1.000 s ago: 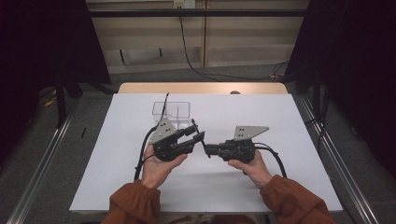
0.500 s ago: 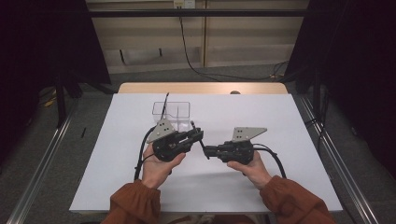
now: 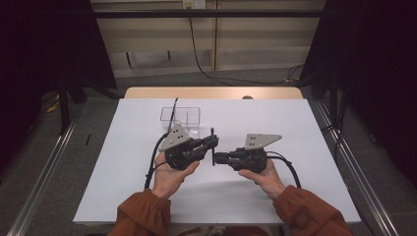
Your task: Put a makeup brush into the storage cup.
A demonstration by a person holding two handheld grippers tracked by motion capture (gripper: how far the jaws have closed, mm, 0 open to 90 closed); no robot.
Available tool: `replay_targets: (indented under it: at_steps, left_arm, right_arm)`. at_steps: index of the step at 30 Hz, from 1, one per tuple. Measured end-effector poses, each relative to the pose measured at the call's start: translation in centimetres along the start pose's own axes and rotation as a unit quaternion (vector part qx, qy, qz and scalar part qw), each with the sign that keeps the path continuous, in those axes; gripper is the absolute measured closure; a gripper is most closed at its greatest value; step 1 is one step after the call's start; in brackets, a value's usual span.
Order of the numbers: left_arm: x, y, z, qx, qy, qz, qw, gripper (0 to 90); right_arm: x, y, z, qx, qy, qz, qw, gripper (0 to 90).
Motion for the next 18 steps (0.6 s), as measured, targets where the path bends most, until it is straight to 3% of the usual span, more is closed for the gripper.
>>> replay_targets:
  at_steps: [5,12,18]
  left_arm:
    - [-0.08,-0.03,0.03,0.001,-0.002,0.000,1.0000,84.1]
    - [-0.04,-0.02,0.00,-0.001,0.000,0.000,1.0000,84.0]
    - [-0.32,-0.06,0.00,-0.002,0.000,0.005,1.0000,84.1]
  right_arm:
    - [0.09,-0.13,0.08,0.004,0.000,-0.003,1.0000,79.2]
    - [0.11,-0.11,0.14,0.005,0.002,-0.017,0.9998,66.8]
    - [0.08,-0.55,0.56,0.017,0.001,-0.029,0.9994,46.6]
Point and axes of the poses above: each handheld gripper's, and its own axes: y roughly forward along the jaws, z roughly out of its top, x roughly to its right, the point moved 3 cm from there along y, roughly forward along the jaws, and after that the axes turned 9 degrees about z, right-handed, at the moved point
